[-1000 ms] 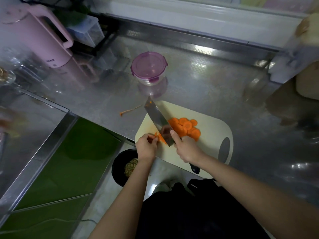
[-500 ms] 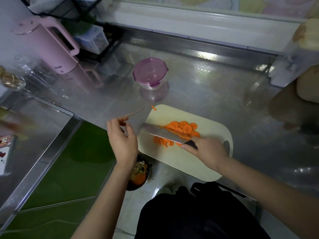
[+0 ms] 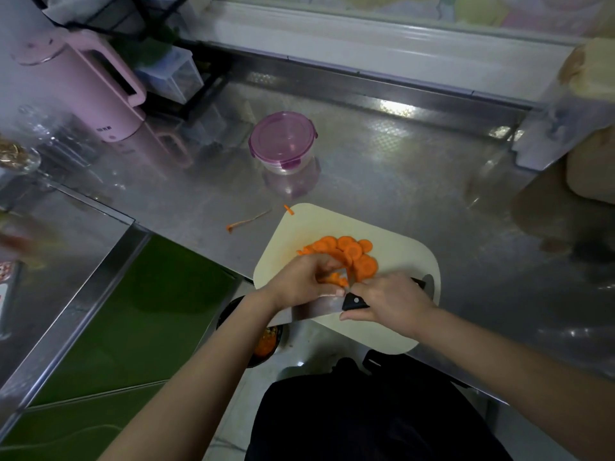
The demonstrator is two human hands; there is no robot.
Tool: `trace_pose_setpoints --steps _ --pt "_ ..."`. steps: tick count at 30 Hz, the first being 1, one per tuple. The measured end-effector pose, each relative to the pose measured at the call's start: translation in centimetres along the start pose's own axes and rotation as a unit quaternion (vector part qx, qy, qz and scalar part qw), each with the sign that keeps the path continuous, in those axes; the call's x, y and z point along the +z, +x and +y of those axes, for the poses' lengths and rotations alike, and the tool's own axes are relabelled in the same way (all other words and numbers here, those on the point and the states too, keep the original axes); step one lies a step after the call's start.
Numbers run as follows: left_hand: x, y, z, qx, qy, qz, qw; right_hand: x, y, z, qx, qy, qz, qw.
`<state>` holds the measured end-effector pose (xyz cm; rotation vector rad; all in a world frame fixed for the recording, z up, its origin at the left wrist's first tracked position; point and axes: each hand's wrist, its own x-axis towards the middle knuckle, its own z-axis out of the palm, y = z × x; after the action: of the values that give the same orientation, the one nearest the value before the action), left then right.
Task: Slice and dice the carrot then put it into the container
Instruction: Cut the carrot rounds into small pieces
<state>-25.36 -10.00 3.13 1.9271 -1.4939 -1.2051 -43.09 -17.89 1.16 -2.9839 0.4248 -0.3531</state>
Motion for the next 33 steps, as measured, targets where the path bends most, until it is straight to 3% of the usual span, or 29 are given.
trace_pose_setpoints --steps 7,11,16,23,28,33 --pt "-0.9 1.9 -1.3 -0.004 -0.029 -0.009 1.0 -0.2 0.3 0.3 -0.009 -0.016 0.013 1.0" --pt "-1.9 2.8 -2.5 -0.035 -0.003 0.063 0.997 -0.6 0.7 0.2 0.002 -0.024 -0.007 1.0" --pt "-3.8 3.1 -2.7 -0.063 -0.134 0.107 0.983 -0.7 0.8 -0.2 0.023 -0.013 -0.043 0.999" --pt "-3.5 2.3 -4.1 -0.109 -0.2 0.005 0.974 -0.8 0.9 -0.9 0.045 -0.012 -0.057 0.997" --pt "-4.0 1.8 -5.2 -0.069 -0.066 -0.102 0.99 -1.3 1.5 -1.6 0.065 -0.025 -0.046 0.997" --pt "-4.7 2.0 -5.8 -0.037 -0.076 -0.132 0.988 -0.8 1.6 -1.9 0.053 -0.027 -0.052 0.997"
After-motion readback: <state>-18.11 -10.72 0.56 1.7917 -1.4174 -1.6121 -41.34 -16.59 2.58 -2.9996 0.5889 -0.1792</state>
